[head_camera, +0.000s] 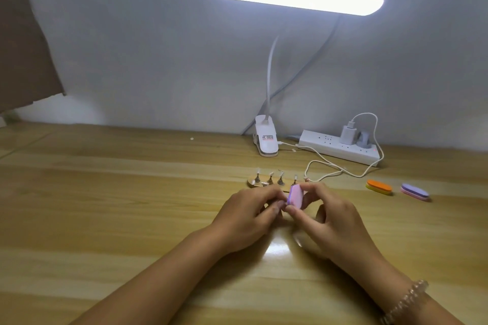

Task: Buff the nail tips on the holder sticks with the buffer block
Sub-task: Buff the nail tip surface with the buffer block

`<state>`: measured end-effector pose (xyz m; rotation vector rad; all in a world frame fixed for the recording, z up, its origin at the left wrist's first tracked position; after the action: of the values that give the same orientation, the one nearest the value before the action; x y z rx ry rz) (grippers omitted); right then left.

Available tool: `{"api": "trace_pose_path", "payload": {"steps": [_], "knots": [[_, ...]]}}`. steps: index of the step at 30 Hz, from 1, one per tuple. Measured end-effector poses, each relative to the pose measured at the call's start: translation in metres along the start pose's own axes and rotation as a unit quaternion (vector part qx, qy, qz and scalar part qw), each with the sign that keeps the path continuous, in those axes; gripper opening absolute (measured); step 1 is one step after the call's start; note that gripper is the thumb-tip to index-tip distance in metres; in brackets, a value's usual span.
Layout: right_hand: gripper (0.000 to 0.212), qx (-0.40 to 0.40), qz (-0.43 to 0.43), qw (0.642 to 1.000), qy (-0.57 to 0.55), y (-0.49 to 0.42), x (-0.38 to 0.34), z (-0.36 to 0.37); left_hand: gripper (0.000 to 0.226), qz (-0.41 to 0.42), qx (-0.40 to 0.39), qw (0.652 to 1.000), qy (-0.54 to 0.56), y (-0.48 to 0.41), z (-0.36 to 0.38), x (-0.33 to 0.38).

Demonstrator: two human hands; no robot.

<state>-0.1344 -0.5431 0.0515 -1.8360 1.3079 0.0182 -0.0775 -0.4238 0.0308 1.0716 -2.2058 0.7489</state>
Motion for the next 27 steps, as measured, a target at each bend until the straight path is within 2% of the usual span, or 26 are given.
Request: {"api": "trace_pose_path", "payload": {"steps": [4, 8, 12, 14, 17, 21, 25, 27], "knots": [[0.031, 0.036, 0.011, 0.999, -0.032, 0.001, 0.003, -0.007, 0.014, -0.008, -0.008, 0.999, 0.040, 0.000, -0.001, 0.000], [0.037, -0.004, -0.034, 0.999, 0.006, 0.003, -0.012, 0.002, 0.015, -0.016, -0.001, 0.998, 0.054, -0.001, -0.003, -0.003], [0.034, 0.047, 0.030, 0.998, 0.004, 0.000, 0.010, -0.012, 0.014, -0.012, -0.006, 0.997, 0.072, -0.001, -0.001, -0.003], [0.036, 0.058, 0.022, 0.998, 0.009, 0.002, 0.007, -0.014, 0.015, -0.009, -0.005, 0.996, 0.085, -0.001, -0.002, -0.003], [0.041, 0.009, -0.031, 0.999, 0.025, 0.004, -0.013, 0.000, 0.016, -0.009, -0.006, 0.995, 0.097, -0.001, -0.002, -0.005], [0.033, 0.011, 0.010, 0.999, 0.045, 0.000, -0.001, -0.004, 0.013, -0.010, -0.013, 0.994, 0.105, -0.002, 0.001, -0.006], [0.038, -0.031, -0.046, 0.995, 0.084, 0.005, -0.020, 0.006, 0.017, -0.026, -0.027, 0.991, 0.127, -0.002, 0.003, -0.011], [0.036, -0.032, -0.042, 0.995, 0.084, 0.004, -0.021, 0.006, 0.020, -0.018, -0.020, 0.993, 0.112, -0.002, 0.002, -0.010]]}}
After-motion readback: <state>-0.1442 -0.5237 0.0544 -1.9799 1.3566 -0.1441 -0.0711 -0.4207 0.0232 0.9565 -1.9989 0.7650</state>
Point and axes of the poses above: each hand's wrist, its own y-axis away from the middle knuckle, its own z-axis out of the palm, x = y × z, the point moved 10 cm from there along -y, towards the middle knuckle, and after that the axes turned 11 degrees about -z, right-handed, at the moved point
